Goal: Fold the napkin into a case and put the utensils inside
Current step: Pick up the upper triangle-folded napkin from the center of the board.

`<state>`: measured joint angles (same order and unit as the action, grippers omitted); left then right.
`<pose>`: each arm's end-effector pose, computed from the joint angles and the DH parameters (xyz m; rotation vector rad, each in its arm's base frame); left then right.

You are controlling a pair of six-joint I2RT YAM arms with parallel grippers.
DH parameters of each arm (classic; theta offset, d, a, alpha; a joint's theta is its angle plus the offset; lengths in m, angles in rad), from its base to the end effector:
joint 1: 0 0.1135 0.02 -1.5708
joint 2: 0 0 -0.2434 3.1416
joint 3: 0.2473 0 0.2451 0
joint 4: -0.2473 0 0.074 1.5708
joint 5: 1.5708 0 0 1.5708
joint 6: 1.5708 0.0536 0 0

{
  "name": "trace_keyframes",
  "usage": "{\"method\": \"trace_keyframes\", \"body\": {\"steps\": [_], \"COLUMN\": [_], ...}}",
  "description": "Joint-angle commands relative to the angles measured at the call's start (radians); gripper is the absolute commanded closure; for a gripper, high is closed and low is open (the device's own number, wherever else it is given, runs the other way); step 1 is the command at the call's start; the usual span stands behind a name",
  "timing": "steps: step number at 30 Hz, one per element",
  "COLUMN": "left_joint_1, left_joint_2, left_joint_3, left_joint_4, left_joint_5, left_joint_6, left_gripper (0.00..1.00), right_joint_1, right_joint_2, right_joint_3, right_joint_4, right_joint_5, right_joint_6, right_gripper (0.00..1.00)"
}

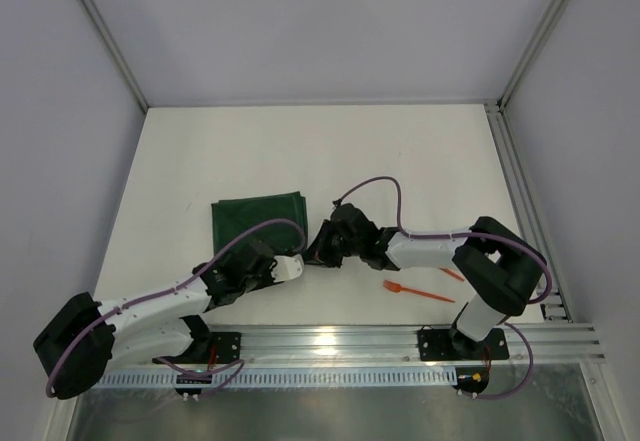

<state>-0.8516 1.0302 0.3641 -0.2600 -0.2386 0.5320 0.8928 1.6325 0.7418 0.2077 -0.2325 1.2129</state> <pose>0.1376 -0.1379 0.1217 1.4965 1.9612 0.1607 0.1967 0.2640 0.1298 0.2740 2.6105 1.2344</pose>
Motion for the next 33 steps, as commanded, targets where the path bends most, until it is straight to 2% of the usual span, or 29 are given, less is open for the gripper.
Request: {"method": "trace_keyframes", "body": {"steps": [1,4,5,7,8,10,11,15,16,19,23,33], "left_joint_1": [0.0,0.0,0.002,0.0,0.0,0.0,0.0,0.0,0.0,0.002,0.0,0.0], "left_joint_2": [-0.015,-0.024,-0.025,-0.024,-0.021,-0.018,-0.016,-0.016,-0.018,-0.016,-0.016,-0.01], "left_joint_3": [-0.03,-0.024,-0.022,-0.011,-0.007,0.002,0.007,0.035,0.044,0.055,0.061,0.061], "left_joint_4": [-0.041,-0.041,-0.048,-0.056,-0.058,-0.058,-0.059,-0.079,-0.084,-0.094,-0.102,-0.105], "left_joint_5": [-0.039,-0.039,-0.034,-0.013,-0.01,-0.01,-0.01,-0.005,-0.004,0.001,0.008,0.028], "left_joint_6": [-0.006,-0.007,-0.009,-0.012,-0.013,-0.013,-0.013,-0.015,-0.015,-0.015,-0.015,-0.027], "left_gripper": [0.53,0.6,0.67,0.75,0.86,0.99,1.0,1.0,1.0,1.0,1.0,1.0], "right_joint_1": [-0.006,-0.008,-0.009,-0.008,-0.009,-0.008,-0.008,-0.009,-0.009,-0.009,-0.006,0.026], "right_joint_2": [-0.045,-0.039,-0.039,-0.039,-0.037,-0.039,-0.039,-0.037,-0.036,-0.019,0.013,0.079], "right_joint_3": [0.004,0.007,0.007,0.007,0.007,0.001,-0.004,-0.051,-0.071,-0.094,-0.105,-0.13], "right_joint_4": [0.012,0.004,0.002,-0.002,-0.004,-0.01,-0.008,0.07,0.084,0.14,0.208,0.343], "right_joint_5": [-0.004,-0.005,-0.004,0.001,0.002,0.005,0.007,0.007,0.009,0.007,0.015,0.068], "right_joint_6": [-0.004,-0.013,-0.015,-0.03,-0.036,-0.046,-0.047,-0.026,-0.01,0.011,0.039,0.172], "right_gripper": [0.96,0.96,0.96,0.96,0.96,0.89,0.88,0.68,0.59,0.45,0.41,0.4]}}
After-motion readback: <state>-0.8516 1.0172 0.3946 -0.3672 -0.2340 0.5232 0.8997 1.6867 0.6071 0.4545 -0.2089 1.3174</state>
